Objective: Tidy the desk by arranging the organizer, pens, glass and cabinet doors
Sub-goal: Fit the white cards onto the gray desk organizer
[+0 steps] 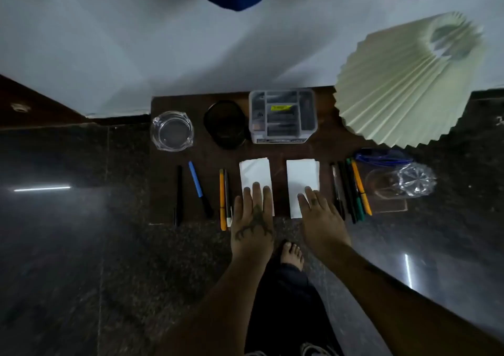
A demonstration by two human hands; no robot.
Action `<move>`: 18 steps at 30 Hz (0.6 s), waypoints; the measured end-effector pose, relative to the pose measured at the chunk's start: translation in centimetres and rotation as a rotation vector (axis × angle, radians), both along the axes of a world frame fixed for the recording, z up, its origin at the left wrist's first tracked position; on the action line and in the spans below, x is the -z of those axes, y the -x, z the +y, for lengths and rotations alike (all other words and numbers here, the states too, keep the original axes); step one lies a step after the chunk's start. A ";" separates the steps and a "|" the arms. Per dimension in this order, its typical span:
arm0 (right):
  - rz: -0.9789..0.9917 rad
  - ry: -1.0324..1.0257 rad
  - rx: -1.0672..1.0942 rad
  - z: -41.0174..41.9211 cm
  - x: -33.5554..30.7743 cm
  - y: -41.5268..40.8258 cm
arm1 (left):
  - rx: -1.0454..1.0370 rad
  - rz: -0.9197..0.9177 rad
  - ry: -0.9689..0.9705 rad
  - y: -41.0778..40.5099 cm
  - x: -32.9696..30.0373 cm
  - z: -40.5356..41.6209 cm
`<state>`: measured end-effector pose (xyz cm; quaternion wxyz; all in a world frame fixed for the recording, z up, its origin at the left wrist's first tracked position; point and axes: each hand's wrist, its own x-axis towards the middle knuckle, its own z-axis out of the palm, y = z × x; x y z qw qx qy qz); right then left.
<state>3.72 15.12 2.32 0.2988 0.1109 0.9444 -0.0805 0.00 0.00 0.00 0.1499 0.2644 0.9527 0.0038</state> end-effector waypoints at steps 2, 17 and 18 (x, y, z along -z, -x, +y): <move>0.030 -0.020 -0.010 -0.1 1.2 0.2 | 0.012 -0.037 0.041 0.6 0.7 0.4; 0.262 -0.132 -0.121 -0.2 3.4 0.1 | 0.124 -0.091 0.141 0.5 1.1 0.8; 0.287 -0.128 -0.126 -0.2 3.4 -0.1 | 0.127 -0.086 0.128 0.6 0.9 0.7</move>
